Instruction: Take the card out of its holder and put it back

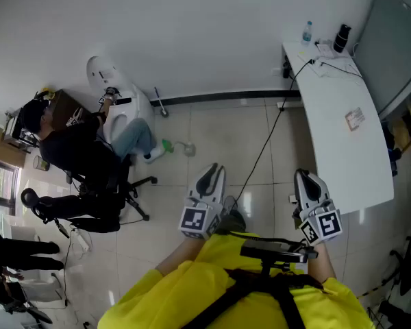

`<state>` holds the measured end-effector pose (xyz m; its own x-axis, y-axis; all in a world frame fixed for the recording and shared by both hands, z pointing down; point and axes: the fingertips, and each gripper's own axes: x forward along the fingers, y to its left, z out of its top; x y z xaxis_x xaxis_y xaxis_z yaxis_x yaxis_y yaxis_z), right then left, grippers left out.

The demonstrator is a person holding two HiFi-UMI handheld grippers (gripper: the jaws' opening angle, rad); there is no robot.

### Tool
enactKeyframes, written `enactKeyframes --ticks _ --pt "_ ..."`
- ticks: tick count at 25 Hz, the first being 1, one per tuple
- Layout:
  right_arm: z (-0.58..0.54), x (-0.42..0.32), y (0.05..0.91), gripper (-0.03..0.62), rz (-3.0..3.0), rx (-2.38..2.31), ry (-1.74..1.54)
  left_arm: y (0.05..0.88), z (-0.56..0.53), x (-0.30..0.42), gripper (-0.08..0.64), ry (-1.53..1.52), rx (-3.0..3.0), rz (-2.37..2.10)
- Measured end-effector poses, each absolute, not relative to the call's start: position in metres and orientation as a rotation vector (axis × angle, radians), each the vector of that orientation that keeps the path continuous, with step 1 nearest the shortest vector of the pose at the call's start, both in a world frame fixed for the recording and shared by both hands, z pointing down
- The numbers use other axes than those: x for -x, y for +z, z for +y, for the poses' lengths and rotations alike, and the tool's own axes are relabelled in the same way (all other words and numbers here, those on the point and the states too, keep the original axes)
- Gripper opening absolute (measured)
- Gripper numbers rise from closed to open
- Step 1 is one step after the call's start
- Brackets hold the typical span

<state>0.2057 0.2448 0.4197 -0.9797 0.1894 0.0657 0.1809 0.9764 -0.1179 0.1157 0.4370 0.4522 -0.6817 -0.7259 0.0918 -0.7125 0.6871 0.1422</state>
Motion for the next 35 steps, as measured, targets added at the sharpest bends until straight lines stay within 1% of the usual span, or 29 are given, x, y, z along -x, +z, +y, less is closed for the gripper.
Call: enactKeyframes --ticks 7,11,15,17,26,29,31,35 --pt "0.254 -0.089 0.402 0.006 -3.074 0.277 0.108 0.426 0.458 -0.003 0.064 -0.165 -1.202 -2.804" --pt "0.249 -0.026 0.399 0.006 -3.081 0.235 0.106 0.434 0.457 0.061 0.066 -0.151 -1.168 -2.786" --pt "0.225 0.016 0.416 0.006 -3.055 0.176 0.121 0.446 0.444 0.103 0.06 -0.143 -1.141 -2.776" --pt "0.205 0.047 0.427 0.006 -3.037 0.159 0.163 0.451 0.428 0.132 0.04 -0.162 -1.134 -2.768" --pt "0.1 0.182 0.431 0.006 -3.045 0.233 0.211 0.445 0.335 0.274 0.038 -0.156 -1.037 -2.855" --pt "0.061 0.226 0.424 0.006 -3.066 0.22 0.179 0.438 0.297 0.319 0.038 -0.148 -1.06 -2.872" --pt "0.034 0.24 0.425 0.006 -3.075 0.141 0.215 0.44 0.269 0.342 0.038 -0.139 -1.107 -2.85" --pt "-0.012 0.233 0.423 0.006 -3.082 -0.095 0.227 0.436 0.196 0.371 0.038 -0.103 -1.344 -2.762"
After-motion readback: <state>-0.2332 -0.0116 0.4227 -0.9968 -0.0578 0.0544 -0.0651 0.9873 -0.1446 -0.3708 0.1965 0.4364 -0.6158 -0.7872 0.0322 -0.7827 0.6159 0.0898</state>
